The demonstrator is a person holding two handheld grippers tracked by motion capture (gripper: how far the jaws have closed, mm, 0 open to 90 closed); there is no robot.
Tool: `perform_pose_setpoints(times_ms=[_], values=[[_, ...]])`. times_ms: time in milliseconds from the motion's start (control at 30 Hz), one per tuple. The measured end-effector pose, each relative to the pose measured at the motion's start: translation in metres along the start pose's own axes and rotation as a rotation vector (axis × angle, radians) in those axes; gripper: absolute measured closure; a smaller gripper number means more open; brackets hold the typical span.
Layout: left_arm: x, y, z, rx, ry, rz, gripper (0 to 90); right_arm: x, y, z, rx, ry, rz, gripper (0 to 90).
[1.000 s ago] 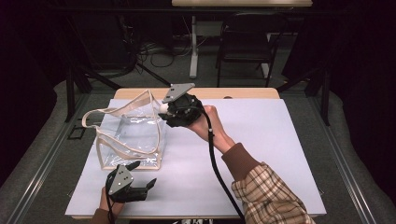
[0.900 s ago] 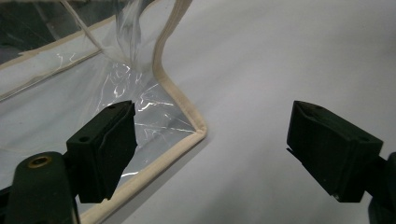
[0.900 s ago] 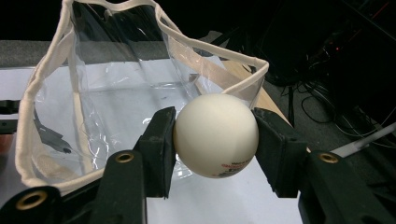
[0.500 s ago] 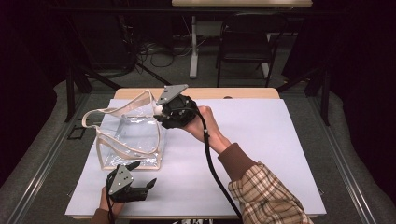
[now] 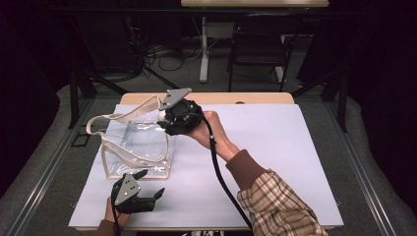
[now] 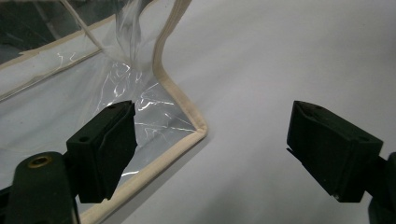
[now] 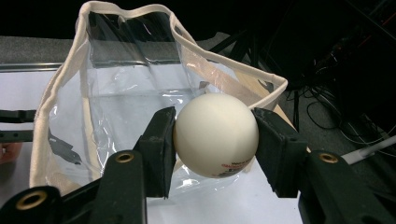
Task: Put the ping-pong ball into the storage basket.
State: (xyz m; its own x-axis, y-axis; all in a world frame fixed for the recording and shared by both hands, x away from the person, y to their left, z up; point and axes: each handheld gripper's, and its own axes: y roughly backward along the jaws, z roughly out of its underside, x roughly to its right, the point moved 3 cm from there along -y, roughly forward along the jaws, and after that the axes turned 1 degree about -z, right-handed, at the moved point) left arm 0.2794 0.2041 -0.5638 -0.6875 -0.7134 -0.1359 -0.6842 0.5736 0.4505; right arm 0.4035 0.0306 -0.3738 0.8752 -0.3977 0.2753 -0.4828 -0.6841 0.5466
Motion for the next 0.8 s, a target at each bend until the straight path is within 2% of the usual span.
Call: perform_pose_setpoints(times_ms=[800], values=[[0.0, 0.0, 0.0, 0.007, 0.0, 0.002, 16.1, -0.013, -0.015, -0.007, -0.028, 0.027, -0.032, 50.9]])
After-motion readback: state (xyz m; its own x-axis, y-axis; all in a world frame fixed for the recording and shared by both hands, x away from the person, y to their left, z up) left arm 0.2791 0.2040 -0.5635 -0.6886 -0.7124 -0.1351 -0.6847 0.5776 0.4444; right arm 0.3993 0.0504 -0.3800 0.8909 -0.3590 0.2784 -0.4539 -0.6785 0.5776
